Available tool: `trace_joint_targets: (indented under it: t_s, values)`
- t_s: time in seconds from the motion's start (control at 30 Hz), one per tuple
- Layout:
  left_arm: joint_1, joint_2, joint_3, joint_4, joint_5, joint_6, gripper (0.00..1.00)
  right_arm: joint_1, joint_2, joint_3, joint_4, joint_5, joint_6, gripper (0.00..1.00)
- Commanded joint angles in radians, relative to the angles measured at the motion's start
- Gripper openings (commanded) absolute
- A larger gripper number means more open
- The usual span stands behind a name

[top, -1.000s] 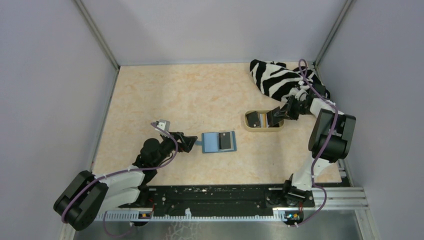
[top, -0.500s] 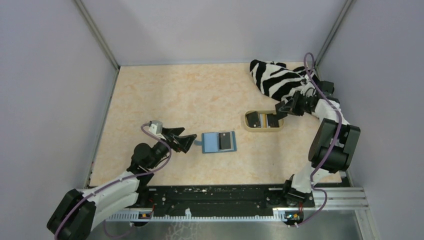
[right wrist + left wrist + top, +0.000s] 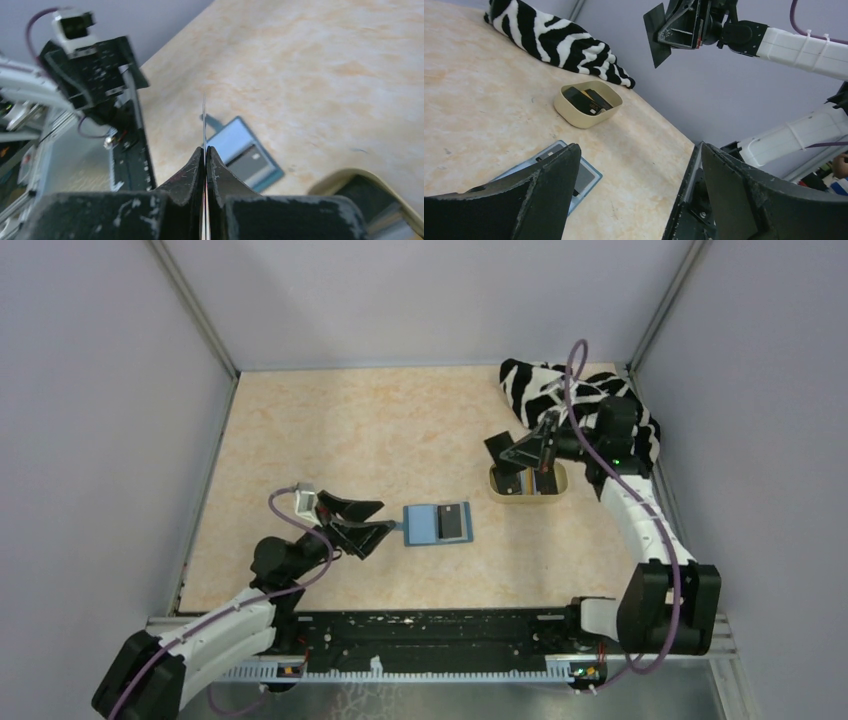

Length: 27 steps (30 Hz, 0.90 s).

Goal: Put the credit cards into the card holder
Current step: Pick up the credit card from the storage box.

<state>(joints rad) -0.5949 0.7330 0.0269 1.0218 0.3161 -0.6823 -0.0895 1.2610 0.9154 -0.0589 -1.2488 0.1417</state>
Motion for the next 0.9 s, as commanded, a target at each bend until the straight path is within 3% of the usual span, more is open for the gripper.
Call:
trace_joint_targets:
  t_s: [0.0,0.17,0.27,0.57,0.87]
  values:
    - [-0.005,0.097,0.025,0.153,0.081,-0.079,0.94,0.147,-0.008,-0.068,0.212,-0.101,0.125,0.0]
    - [-0.097,0.266,0.052,0.282,-0.009,-0.054,0.84,0.221,0.012,-0.201,0.57,-0.015,0.436,0.0]
    - [-0.166,0.368,0.086,0.338,-0.091,-0.037,0.82,0.242,0.008,-0.256,0.689,0.044,0.565,0.0]
    - [-0.227,0.681,0.244,0.463,-0.169,-0.19,0.73,0.304,0.028,-0.314,0.803,0.212,0.803,0.0]
    - [-0.233,0.864,0.376,0.511,-0.131,-0.323,0.62,0.364,0.035,-0.32,0.804,0.244,0.777,0.0]
